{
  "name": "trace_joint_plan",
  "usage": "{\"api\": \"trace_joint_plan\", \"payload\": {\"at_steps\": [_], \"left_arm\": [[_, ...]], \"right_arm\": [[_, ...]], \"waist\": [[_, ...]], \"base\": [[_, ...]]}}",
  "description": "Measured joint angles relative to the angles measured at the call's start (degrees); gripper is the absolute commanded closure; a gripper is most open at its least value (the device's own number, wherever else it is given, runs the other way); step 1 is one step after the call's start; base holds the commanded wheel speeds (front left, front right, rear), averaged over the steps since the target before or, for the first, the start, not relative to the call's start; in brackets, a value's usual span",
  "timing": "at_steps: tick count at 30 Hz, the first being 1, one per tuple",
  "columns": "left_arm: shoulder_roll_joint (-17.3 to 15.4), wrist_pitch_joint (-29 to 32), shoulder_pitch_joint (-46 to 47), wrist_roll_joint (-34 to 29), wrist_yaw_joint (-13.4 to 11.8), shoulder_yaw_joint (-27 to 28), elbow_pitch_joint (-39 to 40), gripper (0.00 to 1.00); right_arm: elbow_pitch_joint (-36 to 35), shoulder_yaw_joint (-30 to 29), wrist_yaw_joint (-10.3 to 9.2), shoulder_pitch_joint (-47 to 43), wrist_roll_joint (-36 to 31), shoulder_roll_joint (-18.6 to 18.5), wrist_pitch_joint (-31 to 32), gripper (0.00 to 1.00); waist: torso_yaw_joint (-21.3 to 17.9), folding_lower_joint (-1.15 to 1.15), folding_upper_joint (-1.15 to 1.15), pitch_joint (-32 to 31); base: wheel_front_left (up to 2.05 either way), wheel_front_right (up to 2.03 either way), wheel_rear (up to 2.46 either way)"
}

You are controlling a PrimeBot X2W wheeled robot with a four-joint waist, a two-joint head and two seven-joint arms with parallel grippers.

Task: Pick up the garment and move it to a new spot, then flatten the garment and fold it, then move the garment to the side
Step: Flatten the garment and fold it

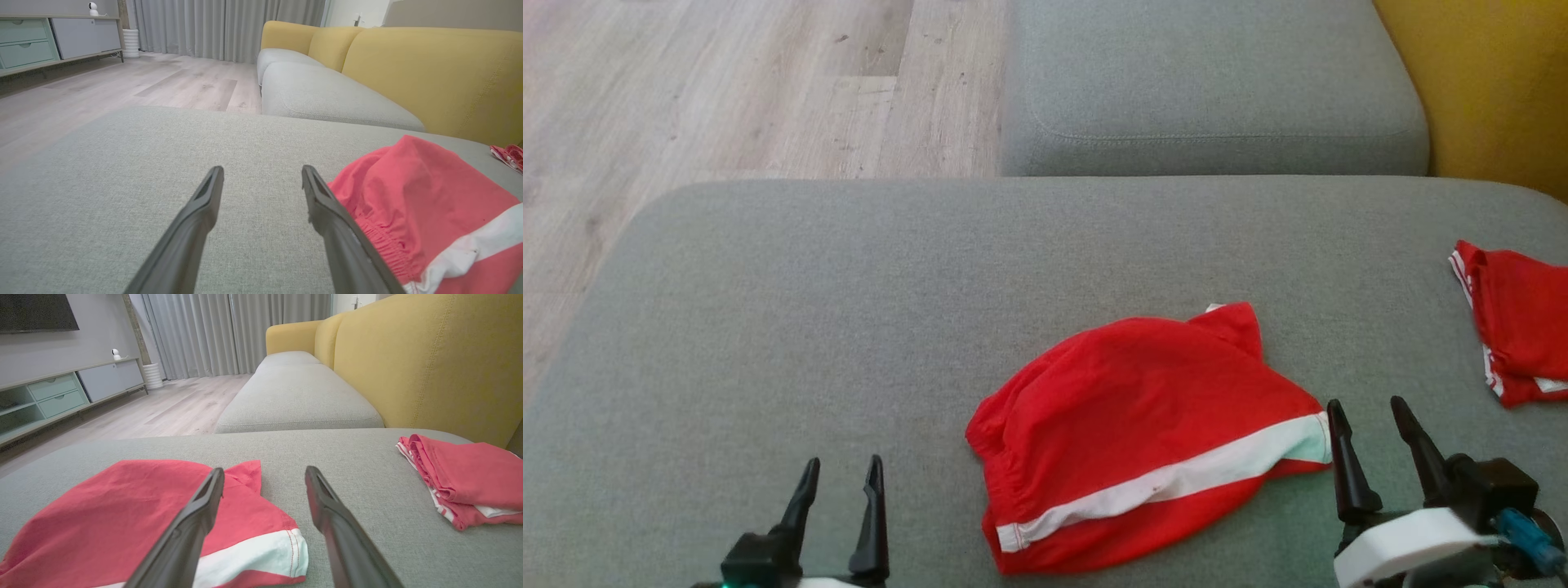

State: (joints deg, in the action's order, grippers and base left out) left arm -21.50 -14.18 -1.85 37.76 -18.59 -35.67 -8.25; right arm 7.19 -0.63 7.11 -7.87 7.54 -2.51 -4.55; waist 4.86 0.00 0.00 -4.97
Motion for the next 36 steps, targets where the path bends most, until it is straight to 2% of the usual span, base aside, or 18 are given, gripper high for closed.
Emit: {"api": "trace_joint_plan", "payload": {"at_steps": [5, 15, 27, 30, 31, 32, 33, 35, 36], "left_arm": [[0.2, 2.6, 0.0, -0.5, 1.7, -2.9, -0.2, 0.0], [4.6, 10.0, 0.2, 2.0, 9.3, -11.1, -1.6, 0.0], [6.9, 10.1, 1.9, 5.2, 12.1, -10.8, -7.5, 0.0], [7.6, 9.5, 2.4, 5.3, 12.1, -10.8, -8.1, 0.0], [7.7, 9.5, 2.6, 5.3, 12.1, -10.8, -8.3, 0.06], [7.8, 9.3, 2.8, 5.3, 12.3, -10.8, -8.4, 0.37], [8.0, 9.0, 2.9, 5.3, 12.6, -10.8, -8.5, 0.61], [8.1, 9.0, 3.1, 5.3, 12.8, -10.8, -8.9, 0.91], [8.1, 8.8, 3.1, 5.3, 12.9, -10.8, -9.0, 1.0]], "right_arm": [[0.0, -0.3, 0.0, 0.0, 0.0, 0.0, 0.0, 0.0], [0.0, -0.5, 0.0, 0.2, -1.1, 0.0, 0.0, 0.0], [-0.1, -0.2, 0.0, 0.3, -1.6, 0.0, 0.3, 0.0], [-0.1, -0.2, 0.0, 0.3, -1.7, 0.0, 0.3, 0.0], [-0.1, -0.3, 0.0, 0.3, -1.7, 0.0, 0.3, 0.0], [-0.2, -0.3, 0.0, 0.3, -1.8, 0.0, 0.3, 0.0], [-0.2, -0.4, 0.0, 0.3, -2.0, 0.0, 0.3, 0.0], [-0.3, -0.5, 0.0, 0.3, -2.1, 0.0, 0.4, 0.0], [-0.3, -0.6, 0.0, 0.3, -2.3, 0.0, 0.5, 0.0]], "waist": [[-0.2, 0.0, 0.0, 0.7], [-1.8, 0.0, 0.0, 2.6], [-4.9, 0.01, 0.0, 4.7], [-5.1, 0.0, 0.0, 4.9], [-5.2, 0.0, 0.0, 5.0], [-5.2, 0.0, 0.0, 5.1], [-5.1, 0.01, 0.0, 5.2], [-5.0, 0.0, 0.0, 5.3], [-5.0, 0.0, 0.0, 5.4]], "base": [[0.0, 0.0, 0.0], [0.0, 0.0, 0.0], [0.0, 0.0, 0.0], [0.0, 0.0, 0.0], [0.0, 0.0, 0.0], [0.0, 0.0, 0.0], [0.0, 0.0, 0.0], [0.0, 0.0, 0.0], [0.0, 0.0, 0.0]]}}
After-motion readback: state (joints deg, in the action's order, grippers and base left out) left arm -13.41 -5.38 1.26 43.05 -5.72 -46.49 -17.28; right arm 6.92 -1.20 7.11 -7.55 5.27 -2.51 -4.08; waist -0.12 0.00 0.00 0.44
